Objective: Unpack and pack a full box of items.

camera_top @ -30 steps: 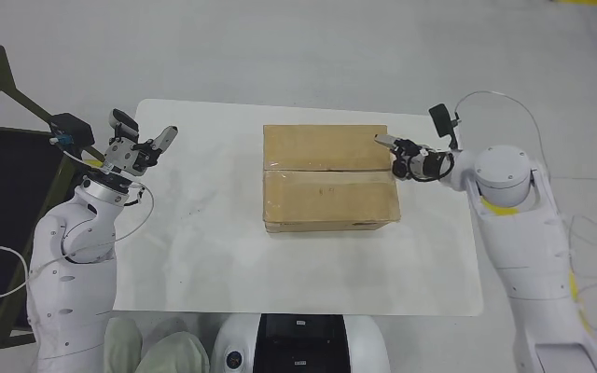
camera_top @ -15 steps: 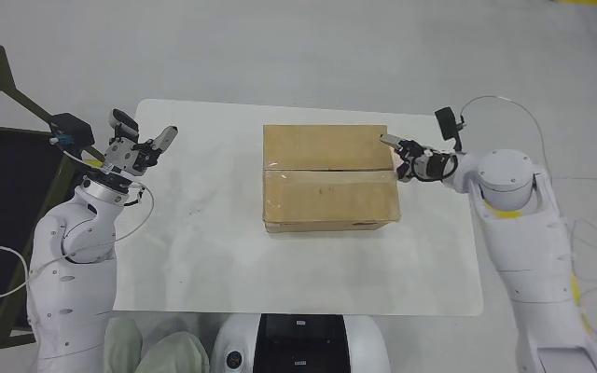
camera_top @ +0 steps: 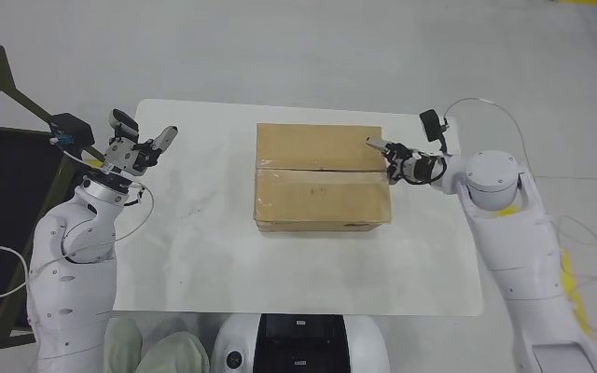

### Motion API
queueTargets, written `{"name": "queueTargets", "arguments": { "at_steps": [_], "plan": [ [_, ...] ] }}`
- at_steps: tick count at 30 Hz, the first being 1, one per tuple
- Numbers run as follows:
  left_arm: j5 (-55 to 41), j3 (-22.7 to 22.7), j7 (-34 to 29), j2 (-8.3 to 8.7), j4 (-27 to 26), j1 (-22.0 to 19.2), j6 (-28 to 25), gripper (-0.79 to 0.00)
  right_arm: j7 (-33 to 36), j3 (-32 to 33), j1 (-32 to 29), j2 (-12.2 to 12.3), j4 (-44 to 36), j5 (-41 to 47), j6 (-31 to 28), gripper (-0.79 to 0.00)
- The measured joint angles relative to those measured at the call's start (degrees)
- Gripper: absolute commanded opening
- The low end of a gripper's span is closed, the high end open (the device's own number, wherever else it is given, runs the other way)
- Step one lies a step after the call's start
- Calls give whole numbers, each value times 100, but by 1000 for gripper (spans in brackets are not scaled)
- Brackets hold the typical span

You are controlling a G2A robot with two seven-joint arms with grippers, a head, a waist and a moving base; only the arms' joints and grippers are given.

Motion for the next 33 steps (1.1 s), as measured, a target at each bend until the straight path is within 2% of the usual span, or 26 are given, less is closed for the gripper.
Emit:
{"name": "queueTargets", "arguments": {
  "at_steps": [12, 23, 33],
  "plan": [
    [0, 0, 0, 0, 0, 0, 0, 0, -143, -284, 150, -41, 134, 120, -78, 0],
    [0, 0, 0, 0, 0, 0, 0, 0, -817, 530, -488, 129, -548, -38, 4, 0],
    [0, 0, 0, 0, 0, 0, 0, 0, -1709, 1235, -1265, 208, -1193, -28, -473, 0]
  ]
}}
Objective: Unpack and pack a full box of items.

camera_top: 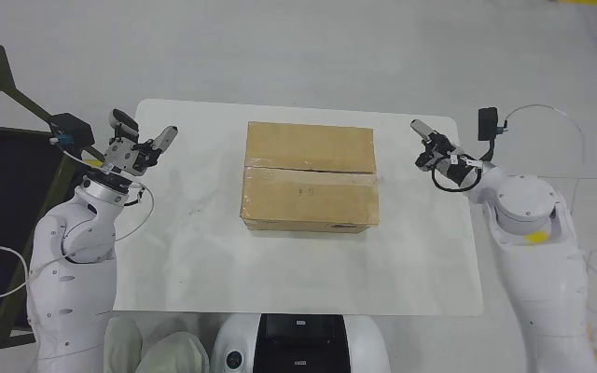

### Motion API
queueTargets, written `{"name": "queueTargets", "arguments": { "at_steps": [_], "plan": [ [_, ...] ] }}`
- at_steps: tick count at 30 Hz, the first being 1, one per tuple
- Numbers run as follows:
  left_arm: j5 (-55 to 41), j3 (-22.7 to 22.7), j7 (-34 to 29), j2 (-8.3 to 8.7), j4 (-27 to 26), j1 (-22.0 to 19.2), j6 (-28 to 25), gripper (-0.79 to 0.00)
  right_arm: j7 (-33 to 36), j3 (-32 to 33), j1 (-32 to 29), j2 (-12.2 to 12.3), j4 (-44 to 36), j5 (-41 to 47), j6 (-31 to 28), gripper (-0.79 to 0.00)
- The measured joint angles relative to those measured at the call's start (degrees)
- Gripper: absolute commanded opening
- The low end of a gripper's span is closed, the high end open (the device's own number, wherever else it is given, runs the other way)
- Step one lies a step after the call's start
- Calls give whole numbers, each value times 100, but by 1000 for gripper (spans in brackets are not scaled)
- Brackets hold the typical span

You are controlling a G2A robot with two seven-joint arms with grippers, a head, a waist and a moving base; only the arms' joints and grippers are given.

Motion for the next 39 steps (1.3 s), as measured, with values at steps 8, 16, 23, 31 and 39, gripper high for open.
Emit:
{"name": "queueTargets", "arguments": {
  "at_steps": [8, 16, 23, 31, 39],
  "plan": [
    [0, 0, 0, 0, 0, 0, 0, 0, -184, 177, -209, 10, -107, 111, -120, -1],
    [0, 0, 0, 0, 0, 0, 0, -1, -184, 176, -207, 10, -106, 108, -118, -1],
    [0, 0, 0, 0, 0, 0, 0, 0, -184, 176, -207, 10, -106, 108, -118, -1],
    [0, 0, 0, 0, 0, 0, 0, 0, -184, 176, -207, 10, -106, 108, -118, -1],
    [0, 0, 0, 0, 0, 0, 0, -1, -184, 176, -207, 10, -106, 108, -118, -1]
  ]
}}
